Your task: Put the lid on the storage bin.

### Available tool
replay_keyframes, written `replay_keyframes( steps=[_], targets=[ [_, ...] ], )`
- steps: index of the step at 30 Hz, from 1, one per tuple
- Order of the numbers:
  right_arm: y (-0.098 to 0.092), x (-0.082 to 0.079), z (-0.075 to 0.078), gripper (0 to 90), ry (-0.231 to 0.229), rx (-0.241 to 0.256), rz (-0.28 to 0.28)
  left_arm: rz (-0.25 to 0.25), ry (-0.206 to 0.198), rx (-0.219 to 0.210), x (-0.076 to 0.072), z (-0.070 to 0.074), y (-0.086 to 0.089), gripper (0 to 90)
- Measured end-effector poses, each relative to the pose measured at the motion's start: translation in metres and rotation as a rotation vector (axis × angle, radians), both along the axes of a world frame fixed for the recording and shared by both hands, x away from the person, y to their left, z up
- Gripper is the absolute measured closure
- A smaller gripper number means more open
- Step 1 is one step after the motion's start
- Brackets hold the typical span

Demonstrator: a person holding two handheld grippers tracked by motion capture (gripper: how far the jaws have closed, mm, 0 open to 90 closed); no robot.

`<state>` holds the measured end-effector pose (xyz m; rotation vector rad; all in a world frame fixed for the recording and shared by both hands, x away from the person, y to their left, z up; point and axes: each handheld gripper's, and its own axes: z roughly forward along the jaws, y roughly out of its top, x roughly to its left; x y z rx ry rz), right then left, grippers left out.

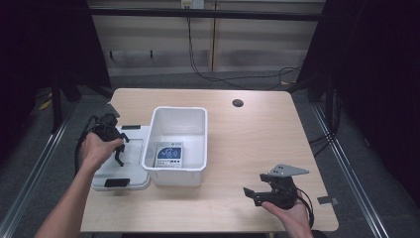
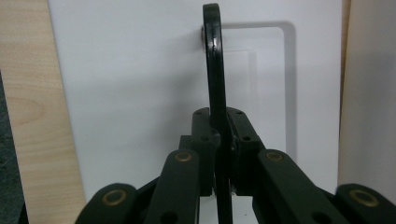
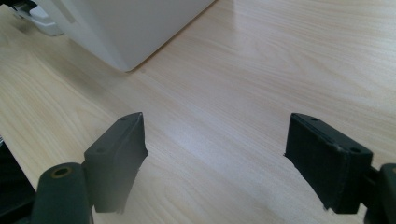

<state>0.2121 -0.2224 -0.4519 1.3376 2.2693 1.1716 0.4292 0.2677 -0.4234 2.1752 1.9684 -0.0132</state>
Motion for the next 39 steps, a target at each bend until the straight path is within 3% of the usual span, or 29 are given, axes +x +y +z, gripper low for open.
replay_keyframes(
  steps=[6, 10, 29, 39],
  targets=[
    [-0.001, 0.0, 0.0, 19.1, 0.006, 0.006, -0.001, 0.001, -0.021, 0.021, -0.001, 0.002, 0.003, 84.6],
    [0.0, 0.001, -0.001, 19.1, 0.008, 0.006, 0.003, -0.004, -0.014, 0.009, -0.002, 0.003, 0.004, 84.6],
    [-0.001, 0.001, 0.0, 18.7, 0.018, 0.011, -0.002, -0.033, -0.02, -0.022, -0.012, 0.03, 0.015, 84.6],
    [-0.002, 0.001, 0.0, 16.7, 0.009, 0.015, -0.002, -0.063, -0.03, -0.009, -0.017, 0.045, 0.019, 84.6]
  ],
)
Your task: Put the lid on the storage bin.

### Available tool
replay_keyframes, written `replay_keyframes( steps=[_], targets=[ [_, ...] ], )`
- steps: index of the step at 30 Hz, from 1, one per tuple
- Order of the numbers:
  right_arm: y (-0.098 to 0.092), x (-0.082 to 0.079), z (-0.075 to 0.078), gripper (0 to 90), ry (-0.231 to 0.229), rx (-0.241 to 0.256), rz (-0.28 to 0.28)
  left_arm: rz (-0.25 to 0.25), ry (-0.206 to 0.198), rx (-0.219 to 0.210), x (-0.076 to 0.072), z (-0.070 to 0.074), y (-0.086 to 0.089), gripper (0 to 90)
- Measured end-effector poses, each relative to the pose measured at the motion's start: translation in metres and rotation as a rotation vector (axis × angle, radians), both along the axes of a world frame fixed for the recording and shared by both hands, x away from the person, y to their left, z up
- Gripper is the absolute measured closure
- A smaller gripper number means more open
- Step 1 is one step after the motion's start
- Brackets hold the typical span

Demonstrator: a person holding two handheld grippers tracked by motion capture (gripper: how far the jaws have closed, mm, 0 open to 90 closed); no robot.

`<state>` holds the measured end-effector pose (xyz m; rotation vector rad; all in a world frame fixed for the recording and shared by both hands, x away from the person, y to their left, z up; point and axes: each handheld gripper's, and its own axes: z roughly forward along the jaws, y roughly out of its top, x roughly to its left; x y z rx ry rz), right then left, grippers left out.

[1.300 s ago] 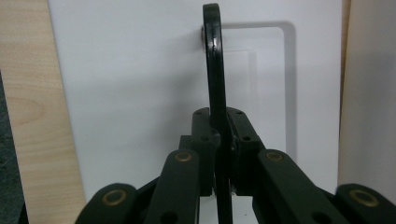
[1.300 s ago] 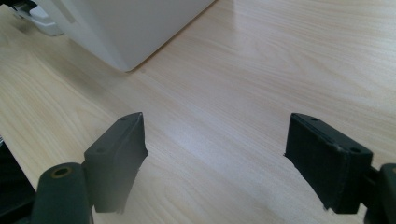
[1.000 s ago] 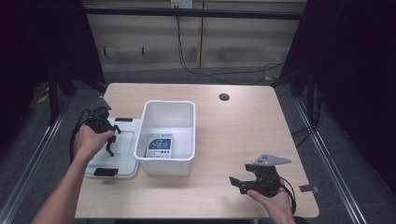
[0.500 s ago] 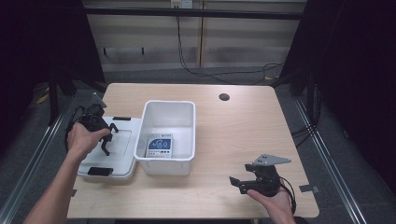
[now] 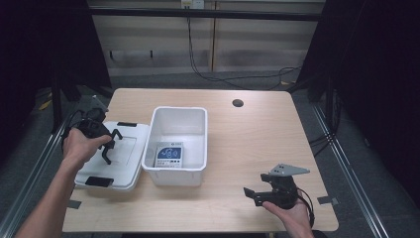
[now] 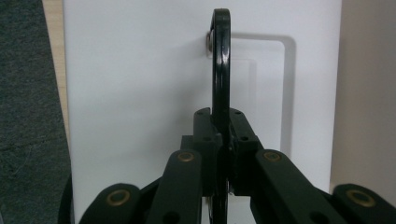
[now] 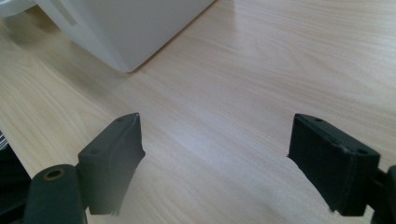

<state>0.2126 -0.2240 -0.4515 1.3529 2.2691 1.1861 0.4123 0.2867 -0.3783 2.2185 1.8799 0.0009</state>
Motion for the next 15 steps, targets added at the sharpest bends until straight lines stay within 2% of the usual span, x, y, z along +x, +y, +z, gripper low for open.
replay_keyframes(
  steps=[1, 8, 15],
  targets=[
    [0.0, 0.0, 0.0, 16.6, 0.0, 0.0, 0.0, 0.002, -0.009, 0.007, 0.0, 0.001, 0.0, 84.7],
    [0.0, -0.001, 0.001, 14.6, -0.013, 0.001, -0.011, -0.004, -0.013, -0.007, -0.002, 0.01, 0.004, 84.6],
    [-0.001, -0.001, 0.002, 14.5, -0.016, 0.001, -0.01, -0.002, -0.018, -0.001, -0.003, 0.019, 0.006, 84.7]
  ],
)
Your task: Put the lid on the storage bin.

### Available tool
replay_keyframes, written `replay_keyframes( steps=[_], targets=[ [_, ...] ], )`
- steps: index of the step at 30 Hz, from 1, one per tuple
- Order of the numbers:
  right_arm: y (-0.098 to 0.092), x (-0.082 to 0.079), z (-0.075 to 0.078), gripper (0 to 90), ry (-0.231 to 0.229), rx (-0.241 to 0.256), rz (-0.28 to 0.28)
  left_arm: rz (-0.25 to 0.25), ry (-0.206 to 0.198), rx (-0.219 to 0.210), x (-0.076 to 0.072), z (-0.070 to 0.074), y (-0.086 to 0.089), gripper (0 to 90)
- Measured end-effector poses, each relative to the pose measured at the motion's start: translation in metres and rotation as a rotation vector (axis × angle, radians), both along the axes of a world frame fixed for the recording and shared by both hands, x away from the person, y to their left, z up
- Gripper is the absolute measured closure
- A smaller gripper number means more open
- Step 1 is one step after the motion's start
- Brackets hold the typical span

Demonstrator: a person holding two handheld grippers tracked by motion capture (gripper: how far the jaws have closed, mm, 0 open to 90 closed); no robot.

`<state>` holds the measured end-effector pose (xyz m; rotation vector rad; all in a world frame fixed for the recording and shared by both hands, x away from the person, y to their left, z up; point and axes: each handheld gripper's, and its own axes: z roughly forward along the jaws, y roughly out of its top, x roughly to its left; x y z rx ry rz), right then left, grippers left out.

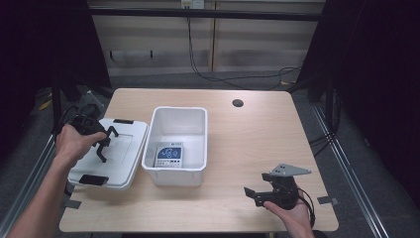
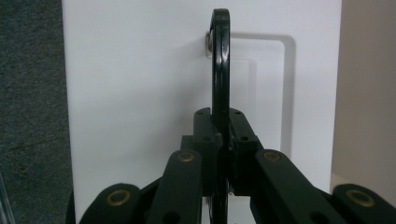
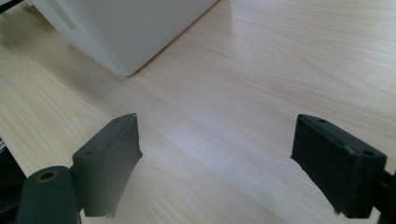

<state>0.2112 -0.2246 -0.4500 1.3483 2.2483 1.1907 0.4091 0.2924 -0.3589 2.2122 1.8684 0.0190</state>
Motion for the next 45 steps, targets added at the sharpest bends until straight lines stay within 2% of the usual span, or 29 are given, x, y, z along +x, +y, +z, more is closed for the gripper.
replay_keyframes(
  steps=[5, 8, 18, 23, 25, 27, 36, 42, 45],
  targets=[
    [0.0, 0.0, 0.0, 14.5, 0.003, -0.002, -0.003, -0.021, -0.006, 0.012, -0.002, 0.008, -0.003, 84.7],
    [0.001, 0.0, 0.0, 14.5, 0.004, -0.004, 0.004, -0.005, -0.01, -0.002, -0.001, 0.013, -0.002, 84.7],
    [0.001, 0.0, 0.0, 14.5, 0.002, -0.006, 0.008, 0.01, -0.022, -0.001, -0.002, 0.027, 0.004, 84.8],
    [0.001, 0.0, 0.0, 14.5, 0.006, -0.003, 0.002, -0.009, -0.021, -0.002, -0.002, 0.034, 0.003, 84.7],
    [0.001, 0.0, 0.0, 14.5, 0.006, -0.003, 0.005, 0.005, -0.033, -0.007, -0.002, 0.035, 0.003, 84.7],
    [0.001, 0.0, 0.0, 14.5, 0.005, -0.004, 0.006, 0.001, -0.026, -0.002, -0.001, 0.037, 0.002, 84.7],
    [0.001, 0.0, 0.0, 14.5, 0.009, -0.004, 0.006, -0.011, -0.042, 0.004, -0.003, 0.052, 0.001, 84.7],
    [0.001, 0.0, -0.001, 14.5, 0.01, -0.004, 0.004, -0.016, -0.05, 0.0, -0.003, 0.061, 0.0, 84.7],
    [0.001, 0.0, -0.001, 14.5, 0.011, -0.004, 0.006, -0.023, -0.056, -0.019, -0.004, 0.067, 0.001, 84.7]
  ],
)
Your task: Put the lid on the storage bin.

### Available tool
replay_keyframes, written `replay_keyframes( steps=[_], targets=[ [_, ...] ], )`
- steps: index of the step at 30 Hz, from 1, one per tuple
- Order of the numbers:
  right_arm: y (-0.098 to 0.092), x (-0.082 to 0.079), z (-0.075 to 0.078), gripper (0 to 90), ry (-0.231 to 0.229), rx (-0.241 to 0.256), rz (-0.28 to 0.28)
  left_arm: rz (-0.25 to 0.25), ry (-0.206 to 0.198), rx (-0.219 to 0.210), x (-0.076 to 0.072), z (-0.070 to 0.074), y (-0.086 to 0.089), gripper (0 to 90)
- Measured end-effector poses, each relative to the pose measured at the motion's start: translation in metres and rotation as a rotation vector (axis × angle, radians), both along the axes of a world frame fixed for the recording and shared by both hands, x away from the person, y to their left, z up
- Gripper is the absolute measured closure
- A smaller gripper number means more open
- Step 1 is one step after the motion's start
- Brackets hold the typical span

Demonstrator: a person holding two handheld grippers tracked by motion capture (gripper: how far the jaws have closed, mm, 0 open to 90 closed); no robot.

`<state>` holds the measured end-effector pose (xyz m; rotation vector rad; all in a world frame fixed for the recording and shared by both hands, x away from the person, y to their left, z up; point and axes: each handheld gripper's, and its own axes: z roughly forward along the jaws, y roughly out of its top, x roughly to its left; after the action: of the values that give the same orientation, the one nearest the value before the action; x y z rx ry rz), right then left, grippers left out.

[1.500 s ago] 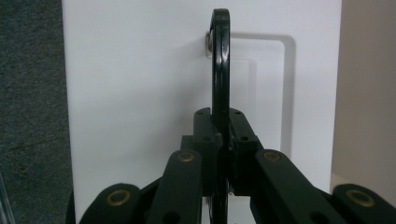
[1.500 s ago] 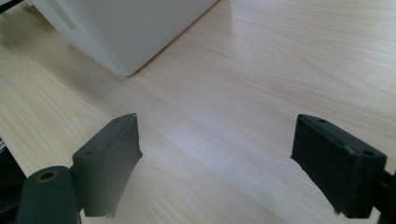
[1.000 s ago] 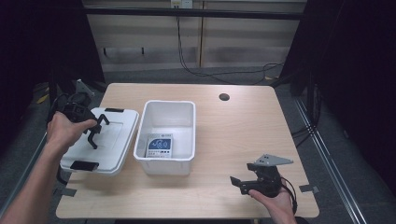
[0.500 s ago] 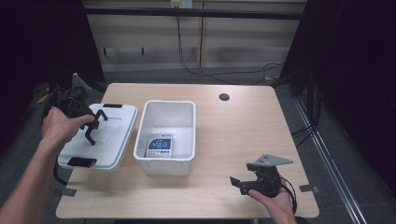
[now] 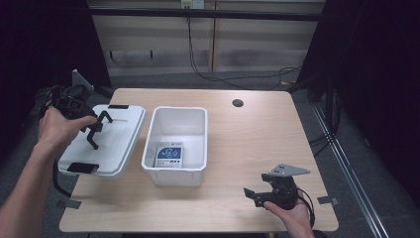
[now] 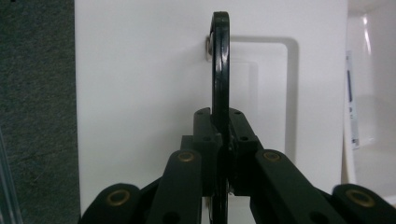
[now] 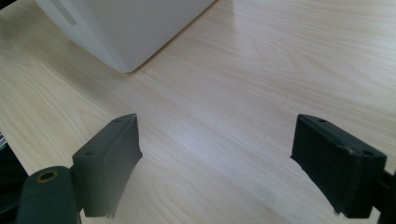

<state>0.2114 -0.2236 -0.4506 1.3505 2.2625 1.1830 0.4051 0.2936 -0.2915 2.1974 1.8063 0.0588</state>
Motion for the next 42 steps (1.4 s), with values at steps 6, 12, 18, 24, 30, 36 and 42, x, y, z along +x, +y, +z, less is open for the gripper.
replay_keyframes(
  steps=[6, 12, 18, 24, 30, 36, 42],
  targets=[
    [0.0, 0.0, 0.0, 14.5, 0.0, -0.001, 0.001, -0.01, -0.006, 0.012, -0.003, 0.006, -0.005, 84.7],
    [0.0, 0.0, 0.0, 14.5, 0.005, 0.0, -0.001, -0.018, -0.023, 0.001, -0.008, 0.016, -0.005, 84.6],
    [0.0, 0.001, 0.0, 14.5, 0.009, 0.004, 0.004, -0.033, -0.037, -0.006, -0.009, 0.028, -0.012, 84.7],
    [0.0, 0.0, 0.0, 14.5, 0.01, 0.005, 0.003, -0.074, -0.039, -0.01, -0.007, 0.033, -0.031, 84.7],
    [0.0, 0.0, 0.0, 14.4, 0.008, 0.004, 0.002, -0.108, -0.05, -0.016, -0.008, 0.04, -0.049, 84.7],
    [0.0, 0.0, 0.0, 14.5, 0.007, 0.003, 0.003, -0.15, -0.048, -0.02, -0.007, 0.041, -0.067, 84.7],
    [0.0, 0.0, 0.0, 14.5, 0.009, 0.002, 0.005, -0.165, -0.043, -0.033, -0.006, 0.039, -0.083, 84.7]
  ],
)
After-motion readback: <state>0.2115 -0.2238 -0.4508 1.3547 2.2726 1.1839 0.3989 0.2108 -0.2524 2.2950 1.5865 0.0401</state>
